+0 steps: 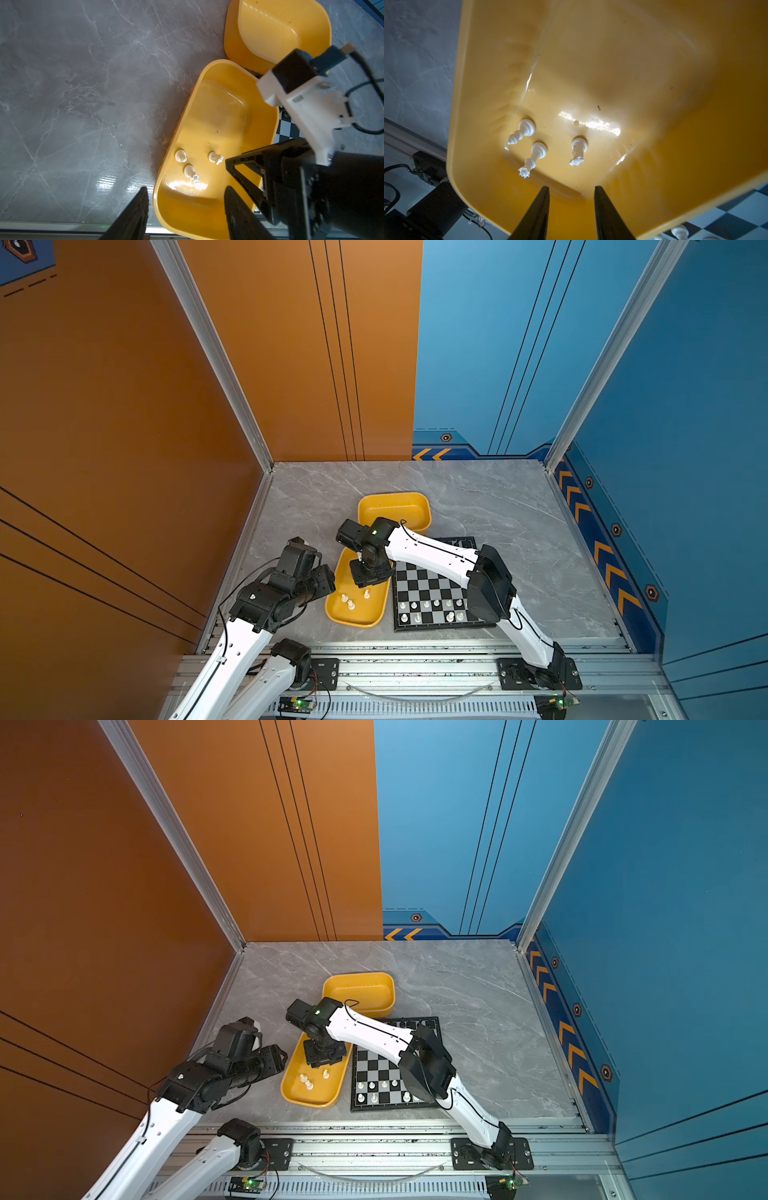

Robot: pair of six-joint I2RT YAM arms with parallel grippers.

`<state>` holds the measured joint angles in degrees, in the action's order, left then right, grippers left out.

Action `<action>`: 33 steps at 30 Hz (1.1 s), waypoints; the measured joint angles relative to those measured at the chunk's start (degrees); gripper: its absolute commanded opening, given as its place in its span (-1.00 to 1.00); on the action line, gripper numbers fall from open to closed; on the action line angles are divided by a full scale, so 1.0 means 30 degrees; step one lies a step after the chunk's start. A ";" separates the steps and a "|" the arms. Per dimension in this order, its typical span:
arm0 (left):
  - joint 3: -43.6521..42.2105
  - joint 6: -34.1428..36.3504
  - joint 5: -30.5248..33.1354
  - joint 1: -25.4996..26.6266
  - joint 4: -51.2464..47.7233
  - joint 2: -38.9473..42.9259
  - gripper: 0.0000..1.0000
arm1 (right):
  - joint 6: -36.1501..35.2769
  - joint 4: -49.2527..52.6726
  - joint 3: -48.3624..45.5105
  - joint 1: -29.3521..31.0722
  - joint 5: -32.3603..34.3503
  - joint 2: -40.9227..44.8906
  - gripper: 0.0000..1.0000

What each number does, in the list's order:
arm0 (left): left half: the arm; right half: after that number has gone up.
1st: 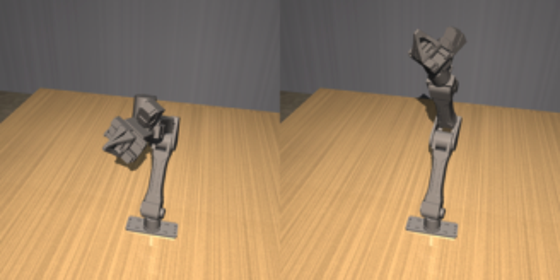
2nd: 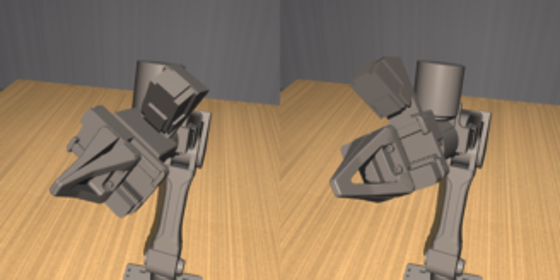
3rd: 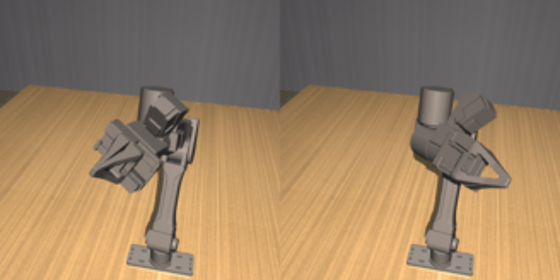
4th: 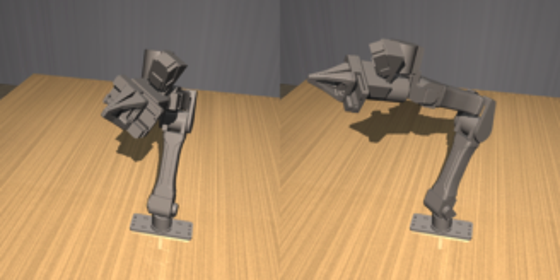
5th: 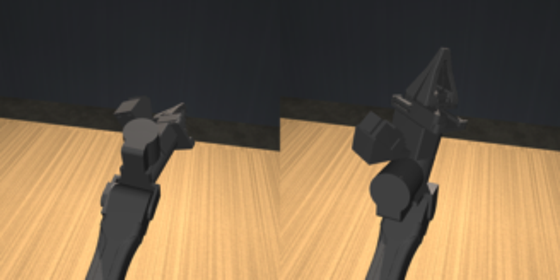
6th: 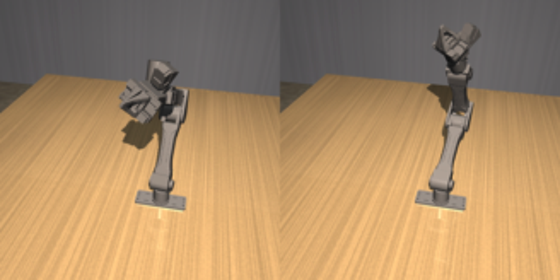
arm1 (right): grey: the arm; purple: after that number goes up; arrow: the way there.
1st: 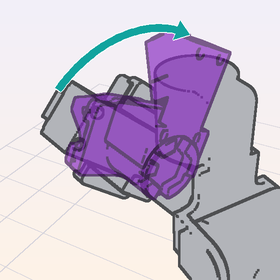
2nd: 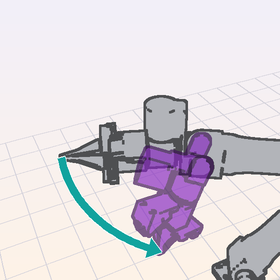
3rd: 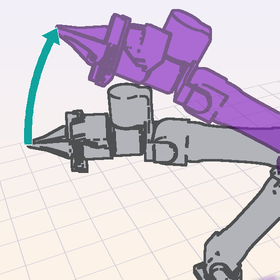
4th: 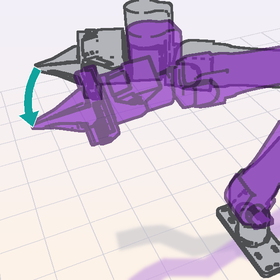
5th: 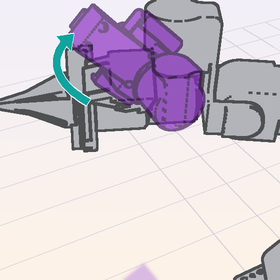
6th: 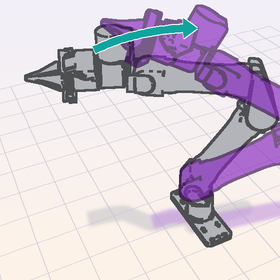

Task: Set up the chess pieces on the board
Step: 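Descend the right gripper and close on a white piece in the tray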

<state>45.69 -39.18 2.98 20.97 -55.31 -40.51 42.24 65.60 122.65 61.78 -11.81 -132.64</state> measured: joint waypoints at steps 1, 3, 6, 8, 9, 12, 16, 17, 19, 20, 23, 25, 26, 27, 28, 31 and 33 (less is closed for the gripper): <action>0.0007 0.0066 0.0000 0.0058 0.0000 0.0000 0.19 | 0.0044 0.0000 0.0000 0.0022 0.0000 -0.0138 -0.27; 0.0022 0.0138 0.0000 0.0168 -0.0007 0.0000 0.19 | 0.0109 0.0000 0.0000 0.0044 0.0000 -0.0510 -0.30; 0.0036 0.0138 0.0000 0.0160 -0.0007 0.0007 0.19 | 0.0240 0.0007 0.0000 0.0051 0.0000 -0.0852 -0.34; 0.0036 0.0138 0.0000 0.0160 -0.0007 0.0007 0.18 | 0.0299 0.0007 0.0000 0.0029 0.0000 -0.0896 -0.37; 0.0036 0.0138 0.0000 0.0160 -0.0007 0.0015 0.18 | 0.0313 0.0007 0.0000 0.0022 0.0000 -0.0896 -0.39; 0.0036 0.0138 0.0000 0.0160 -0.0007 0.0022 0.18 | 0.0386 0.0007 0.0000 0.0015 0.0000 -0.0896 -0.43; 0.0036 0.0138 0.0000 0.0160 -0.0007 0.0015 0.18 | 0.0437 0.0007 0.0000 0.0015 0.0000 -0.0903 -0.46; 0.0036 0.0138 0.0000 0.0160 -0.0007 0.0007 0.17 | 0.0437 0.0007 0.0000 0.0015 0.0000 -0.0903 -0.46; 0.0036 0.0138 0.0000 0.0168 -0.0007 0.0000 0.18 | 0.0437 0.0007 0.0000 0.0015 0.0000 -0.0903 -0.47; 0.0036 0.0138 0.0000 0.0168 -0.0007 0.0000 0.18 | 0.0437 0.0007 0.0000 0.0015 0.0000 -0.0903 -0.47; 0.0036 0.0138 0.0000 0.0204 -0.0007 0.0000 0.18 | 0.0444 0.0007 0.0000 0.0015 0.0000 -0.0962 -0.48; 0.0036 0.0138 0.0000 0.0270 -0.0007 0.0000 0.18 | 0.0444 0.0007 0.0000 0.0007 0.0000 -0.1049 -0.48; 0.0036 0.0138 0.0000 0.0270 -0.0007 0.0000 0.18 | 0.0444 0.0007 0.0000 0.0000 -0.0007 -0.1115 -0.48; 0.0036 0.0138 0.0007 0.0270 -0.0007 0.0000 0.18 | 0.0444 0.0007 0.0000 -0.0007 -0.0015 -0.1173 -0.48; 0.0036 0.0138 0.0000 0.0270 -0.0007 0.0000 0.18 | 0.0444 0.0000 0.0000 -0.0022 -0.0015 -0.1253 -0.49; 0.0036 0.0153 0.0007 0.0270 -0.0007 0.0000 0.17 | 0.0444 0.0000 0.0000 -0.0073 -0.0066 -0.1464 -0.50; 0.0036 0.0204 0.0007 0.0277 -0.0007 0.0000 0.17 | 0.0444 0.0000 0.0015 -0.0095 -0.0066 -0.1588 -0.51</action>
<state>45.80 -38.57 3.01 21.80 -55.33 -40.51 43.57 65.60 122.69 61.49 -12.01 -137.40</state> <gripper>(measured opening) 0.587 0.249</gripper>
